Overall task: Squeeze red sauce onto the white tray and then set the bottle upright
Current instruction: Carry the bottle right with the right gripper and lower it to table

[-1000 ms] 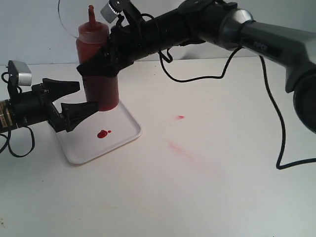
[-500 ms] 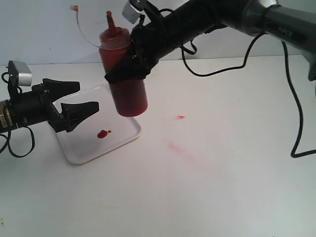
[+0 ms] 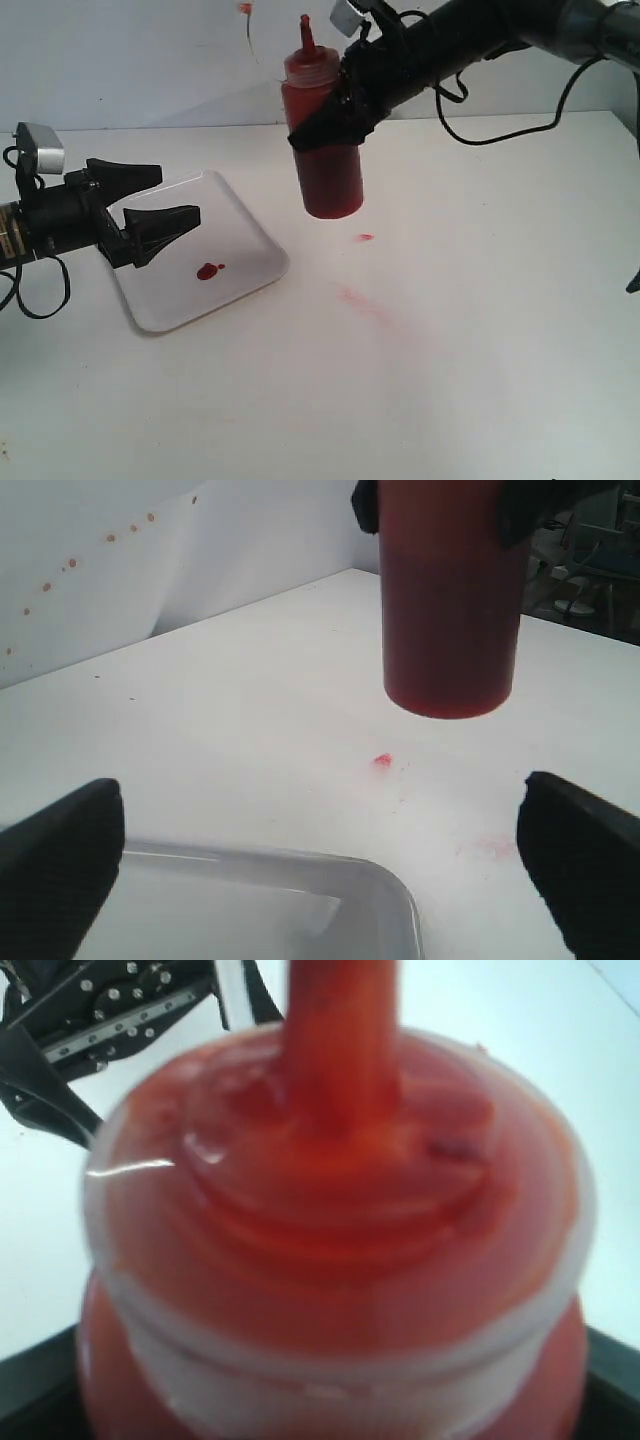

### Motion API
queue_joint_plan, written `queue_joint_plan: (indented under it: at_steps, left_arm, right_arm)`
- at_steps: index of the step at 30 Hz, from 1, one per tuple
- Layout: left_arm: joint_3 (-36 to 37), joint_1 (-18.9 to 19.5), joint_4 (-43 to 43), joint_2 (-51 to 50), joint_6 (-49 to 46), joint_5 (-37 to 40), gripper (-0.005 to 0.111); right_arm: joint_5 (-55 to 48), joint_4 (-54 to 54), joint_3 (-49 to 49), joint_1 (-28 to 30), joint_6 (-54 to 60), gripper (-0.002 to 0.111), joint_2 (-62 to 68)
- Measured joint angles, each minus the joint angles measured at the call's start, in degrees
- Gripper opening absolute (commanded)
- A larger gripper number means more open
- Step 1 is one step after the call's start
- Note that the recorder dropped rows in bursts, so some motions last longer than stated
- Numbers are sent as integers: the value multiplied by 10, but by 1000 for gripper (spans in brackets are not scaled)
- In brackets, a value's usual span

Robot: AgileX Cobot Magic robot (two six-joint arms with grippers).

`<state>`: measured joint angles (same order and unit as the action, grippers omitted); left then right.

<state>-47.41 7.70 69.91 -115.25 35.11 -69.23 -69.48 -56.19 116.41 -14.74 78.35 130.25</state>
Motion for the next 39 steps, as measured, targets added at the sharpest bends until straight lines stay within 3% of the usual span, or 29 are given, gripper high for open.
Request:
queue_joint_plan:
  at_steps: [6,17,32,39]
  left_arm:
    - [0,0,0,0,0,0,105]
    - [0,0,0,0,0,0,105]
    - [0,0,0,0,-4,0,105]
    - [0,0,0,0,-6,0,105]
  right_arm:
    - [1,-15,-104,42,81,0,-7]
    - [9,-148,-410,84,411,0,-153]
    - [29,-206,-611,84,438,0,-212]
    - [79,-223,-646,81,438,0,-221]
